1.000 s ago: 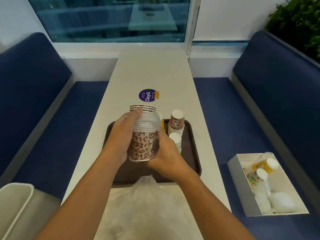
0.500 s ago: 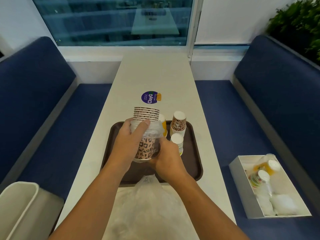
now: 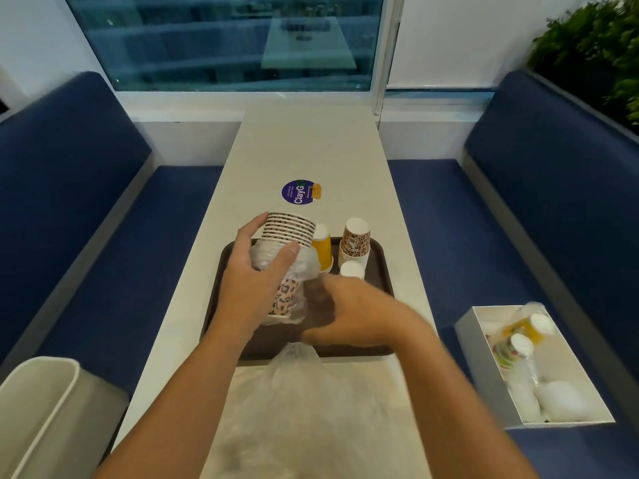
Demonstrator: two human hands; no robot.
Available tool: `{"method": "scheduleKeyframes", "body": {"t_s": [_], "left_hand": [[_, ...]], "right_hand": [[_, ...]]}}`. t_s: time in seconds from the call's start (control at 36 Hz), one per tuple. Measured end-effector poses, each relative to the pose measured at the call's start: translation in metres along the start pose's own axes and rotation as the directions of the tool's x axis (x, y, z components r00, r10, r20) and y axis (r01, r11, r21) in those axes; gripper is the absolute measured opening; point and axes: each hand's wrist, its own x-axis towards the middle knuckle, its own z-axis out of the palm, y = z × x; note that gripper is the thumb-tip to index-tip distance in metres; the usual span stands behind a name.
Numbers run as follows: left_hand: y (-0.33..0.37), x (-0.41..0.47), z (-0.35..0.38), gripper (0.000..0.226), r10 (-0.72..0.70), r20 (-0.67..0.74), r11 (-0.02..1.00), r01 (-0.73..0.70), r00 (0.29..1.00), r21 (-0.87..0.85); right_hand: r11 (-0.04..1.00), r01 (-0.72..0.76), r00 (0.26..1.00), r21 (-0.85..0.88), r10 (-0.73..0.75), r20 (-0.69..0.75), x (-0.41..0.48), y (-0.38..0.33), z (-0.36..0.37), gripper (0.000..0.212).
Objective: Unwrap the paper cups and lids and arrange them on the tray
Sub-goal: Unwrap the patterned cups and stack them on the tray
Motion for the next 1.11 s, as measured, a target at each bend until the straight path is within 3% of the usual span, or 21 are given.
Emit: {"method": "scheduleKeyframes", "body": {"t_s": [0.06, 0.11, 0.19, 0.28, 0.44, 0.56, 0.61, 0.72, 0.81, 0.97, 1.06, 1.11], "left_hand": [[-0.004, -0.001, -0.005, 0.056, 0.003, 0.019, 1.0, -0.003, 1.0, 0.019], [-0.007, -0.002, -0.007, 0.056, 0.0, 0.044, 0.999, -0.002, 0.999, 0.041], [-0.01, -0.004, -0.006, 0.059, 0.009, 0.095, 0.998, -0.015, 0.995, 0.064], [-0.012, -0.003, -0.004, 0.059, 0.056, 0.144, 0.994, -0.068, 0.988, 0.081], [-0.017, 0.002, -0.005, 0.061, 0.07, 0.197, 0.99, -0.092, 0.978, 0.103], [-0.017, 0.005, -0.002, 0.063, 0.046, 0.22, 0.991, -0.073, 0.974, 0.114], [-0.018, 0.007, 0.0, 0.06, 0.024, 0.21, 0.995, -0.044, 0.977, 0.091], [-0.018, 0.016, 0.003, 0.063, 0.005, 0.208, 0.995, -0.025, 0.978, 0.092], [-0.014, 0.023, 0.008, 0.065, 0.018, 0.231, 0.996, -0.038, 0.973, 0.082], [-0.015, 0.032, 0.017, 0.06, 0.012, 0.266, 0.996, -0.035, 0.964, 0.084], [-0.016, 0.035, 0.018, 0.06, -0.009, 0.26, 0.997, -0.01, 0.966, 0.073], [-0.014, 0.038, 0.018, 0.059, -0.01, 0.261, 0.999, -0.004, 0.965, 0.053]], "right_hand": [[1.0, -0.019, 0.988, -0.017, 0.016, -0.157, -0.004, 0.007, -0.024, 0.058], [0.994, 0.043, 0.943, 0.097, -0.008, -0.333, -0.006, 0.005, -0.043, 0.044], [0.971, 0.154, 0.945, 0.182, -0.091, -0.315, -0.001, -0.01, -0.055, 0.035], [0.978, 0.176, 0.945, 0.115, -0.135, -0.298, 0.009, -0.018, -0.052, 0.025], [0.956, 0.212, 0.918, 0.205, -0.123, -0.378, 0.021, -0.014, -0.052, 0.015], [0.929, 0.278, 0.857, 0.245, -0.125, -0.499, 0.028, -0.01, -0.054, 0.016], [0.923, 0.305, 0.859, 0.235, -0.16, -0.486, 0.031, -0.008, -0.061, 0.017], [0.969, 0.23, 0.927, 0.09, -0.19, -0.324, 0.039, -0.005, -0.068, 0.02], [0.978, 0.194, 0.95, 0.078, -0.167, -0.264, 0.043, -0.003, -0.07, 0.012], [0.98, 0.188, 0.868, 0.058, -0.138, -0.478, 0.059, 0.013, -0.081, 0.015], [0.969, 0.225, 0.884, 0.102, -0.159, -0.44, 0.063, 0.026, -0.089, 0.033], [0.968, 0.251, 0.908, -0.007, -0.238, -0.344, 0.064, 0.033, -0.09, 0.054]]}}
